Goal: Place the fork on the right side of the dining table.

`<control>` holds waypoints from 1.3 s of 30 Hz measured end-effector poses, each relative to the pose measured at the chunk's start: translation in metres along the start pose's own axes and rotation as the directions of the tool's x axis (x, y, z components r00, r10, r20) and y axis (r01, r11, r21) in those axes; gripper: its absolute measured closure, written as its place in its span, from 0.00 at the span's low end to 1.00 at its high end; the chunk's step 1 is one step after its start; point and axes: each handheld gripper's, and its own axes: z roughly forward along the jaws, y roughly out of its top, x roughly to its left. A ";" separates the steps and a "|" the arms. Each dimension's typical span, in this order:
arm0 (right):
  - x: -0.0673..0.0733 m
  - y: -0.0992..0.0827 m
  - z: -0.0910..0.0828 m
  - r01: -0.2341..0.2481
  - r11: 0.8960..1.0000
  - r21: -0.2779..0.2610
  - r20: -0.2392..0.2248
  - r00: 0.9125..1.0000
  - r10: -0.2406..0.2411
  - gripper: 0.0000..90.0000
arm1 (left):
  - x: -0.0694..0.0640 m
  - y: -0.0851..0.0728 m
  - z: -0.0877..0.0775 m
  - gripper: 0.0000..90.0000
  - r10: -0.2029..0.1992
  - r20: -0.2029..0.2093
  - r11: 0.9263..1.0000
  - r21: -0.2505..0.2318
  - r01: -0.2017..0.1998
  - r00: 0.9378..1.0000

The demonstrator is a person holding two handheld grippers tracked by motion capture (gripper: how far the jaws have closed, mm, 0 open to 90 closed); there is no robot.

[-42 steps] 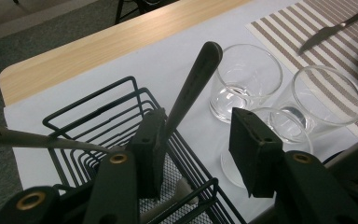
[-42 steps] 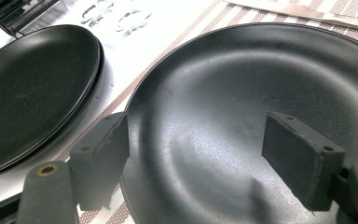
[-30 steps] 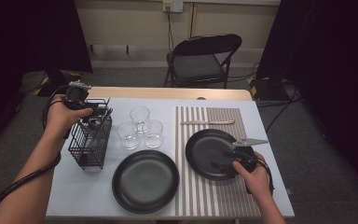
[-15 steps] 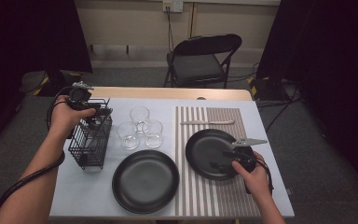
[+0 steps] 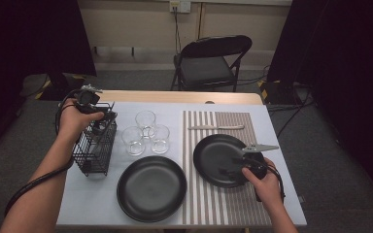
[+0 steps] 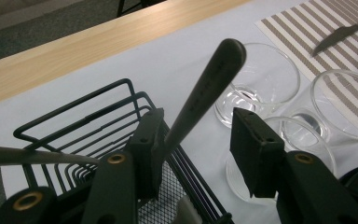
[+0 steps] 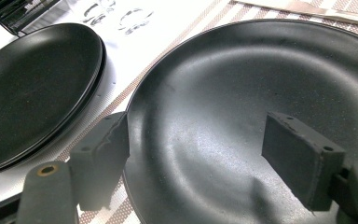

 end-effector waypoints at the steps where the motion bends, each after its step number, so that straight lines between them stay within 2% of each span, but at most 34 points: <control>1: 0.000 0.000 0.000 0.002 1.000 -0.001 0.001 1.000 -0.002 0.25 | 0.001 0.000 0.001 0.62 -0.003 0.004 1.000 -0.002 0.003 1.000; 9: -0.001 0.000 0.000 -0.006 1.000 0.001 0.004 1.000 0.006 0.25 | 0.004 0.000 0.004 0.66 -0.010 -0.021 1.000 -0.024 0.010 1.000; 10: -0.001 -0.001 0.000 -0.006 1.000 0.001 0.004 1.000 0.006 0.25 | 0.004 0.001 0.003 0.67 -0.002 -0.023 1.000 -0.021 0.001 1.000; 18: -0.001 -0.001 0.000 -0.010 1.000 0.005 0.002 1.000 0.010 0.25 | 0.003 0.005 0.004 0.73 -0.006 -0.019 0.999 -0.036 0.005 1.000; 25: -0.003 -0.002 0.001 -0.012 1.000 0.009 0.006 1.000 0.012 0.25 | 0.003 0.008 0.005 0.80 0.012 -0.026 0.999 -0.039 -0.013 1.000; 34: -0.004 -0.002 0.002 -0.009 1.000 0.012 0.004 1.000 0.009 0.25 | 0.006 0.008 0.007 0.84 -0.006 -0.027 0.998 -0.059 0.005 1.000; 39: -0.005 -0.003 0.002 -0.016 1.000 0.014 0.007 1.000 0.016 0.25 | 0.006 0.008 0.007 0.85 -0.033 -0.018 0.997 -0.068 0.032 0.999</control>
